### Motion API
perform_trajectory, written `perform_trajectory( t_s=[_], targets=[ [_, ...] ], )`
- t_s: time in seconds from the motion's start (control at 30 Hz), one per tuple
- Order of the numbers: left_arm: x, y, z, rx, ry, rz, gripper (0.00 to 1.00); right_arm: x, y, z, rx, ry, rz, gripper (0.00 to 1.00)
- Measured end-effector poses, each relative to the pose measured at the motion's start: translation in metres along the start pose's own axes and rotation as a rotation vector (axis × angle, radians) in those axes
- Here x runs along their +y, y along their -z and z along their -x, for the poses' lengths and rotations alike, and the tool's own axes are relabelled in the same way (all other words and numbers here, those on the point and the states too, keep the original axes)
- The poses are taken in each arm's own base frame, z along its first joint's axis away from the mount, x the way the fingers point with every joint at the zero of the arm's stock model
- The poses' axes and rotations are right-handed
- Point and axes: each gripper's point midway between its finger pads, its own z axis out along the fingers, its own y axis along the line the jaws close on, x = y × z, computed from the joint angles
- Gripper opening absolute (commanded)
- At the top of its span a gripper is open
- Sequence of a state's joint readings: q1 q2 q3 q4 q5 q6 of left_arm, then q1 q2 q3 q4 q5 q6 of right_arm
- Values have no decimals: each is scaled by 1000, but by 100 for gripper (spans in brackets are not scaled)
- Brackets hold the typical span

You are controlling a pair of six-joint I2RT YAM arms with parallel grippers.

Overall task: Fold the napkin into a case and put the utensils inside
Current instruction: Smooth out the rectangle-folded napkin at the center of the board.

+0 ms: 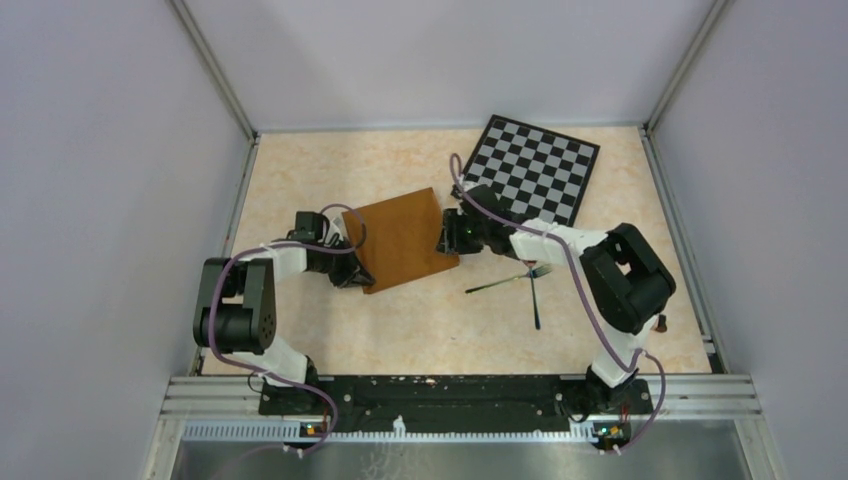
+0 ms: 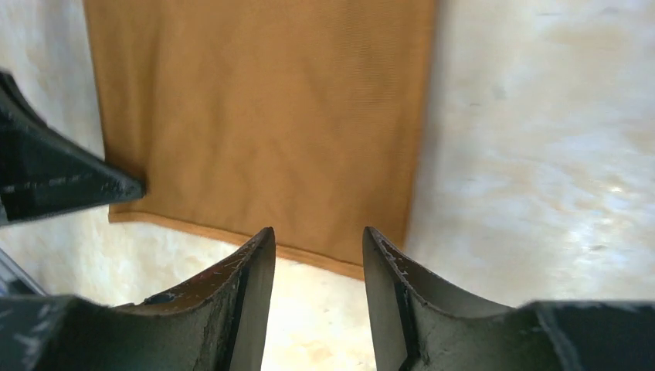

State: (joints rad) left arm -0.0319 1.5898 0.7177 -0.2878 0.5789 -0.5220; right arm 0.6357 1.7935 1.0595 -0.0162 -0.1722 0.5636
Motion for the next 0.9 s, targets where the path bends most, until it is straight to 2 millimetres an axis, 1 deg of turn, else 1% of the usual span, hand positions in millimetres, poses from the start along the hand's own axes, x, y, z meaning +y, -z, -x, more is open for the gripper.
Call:
perform_trajectory(
  t_s=[0.1, 0.17, 0.23, 0.3, 0.37, 0.4, 0.47, 0.5, 0.53, 0.6, 0.73, 0.8, 0.83, 0.9],
  targets=[
    [0, 0, 0, 0, 1, 1, 11, 26, 2, -6, 30, 109, 8, 48],
    [1, 0, 0, -1, 0, 1, 11, 44, 4, -10, 41, 152, 53, 45],
    [1, 0, -1, -4, 0, -1, 11, 52, 4, -12, 59, 159, 98, 44],
    [1, -1, -1, -5, 1, -1, 10, 53, 0, -9, 67, 130, 156, 43],
    [2, -1, -1, -6, 3, 0, 10, 44, -5, -7, 63, 72, 215, 43],
    [2, -1, -1, -6, 4, 0, 11, 35, -5, -10, 70, 39, 237, 43],
    [3, 0, -1, -9, 7, -1, 14, 15, -5, -20, 98, -33, 269, 43],
    [3, 0, -1, -12, 5, -2, 16, 1, -6, -29, 124, -76, 278, 43],
    [3, 0, -2, -16, 2, -2, 18, -6, -6, -32, 138, -111, 304, 44],
    [2, 2, -3, -19, -3, -5, 23, -8, -2, -29, 137, -131, 342, 45],
    [-3, 12, -6, -29, -33, -10, 34, -7, 7, -35, 169, -138, 355, 47],
    [-9, 20, -6, -44, -56, -24, 42, -5, 13, -36, 189, -138, 349, 48],
    [-13, 25, -6, -54, -67, -33, 45, -3, 18, -34, 197, -135, 345, 49],
    [-20, 32, -5, -68, -85, -44, 47, -1, 23, -27, 200, -125, 338, 49]
  ],
)
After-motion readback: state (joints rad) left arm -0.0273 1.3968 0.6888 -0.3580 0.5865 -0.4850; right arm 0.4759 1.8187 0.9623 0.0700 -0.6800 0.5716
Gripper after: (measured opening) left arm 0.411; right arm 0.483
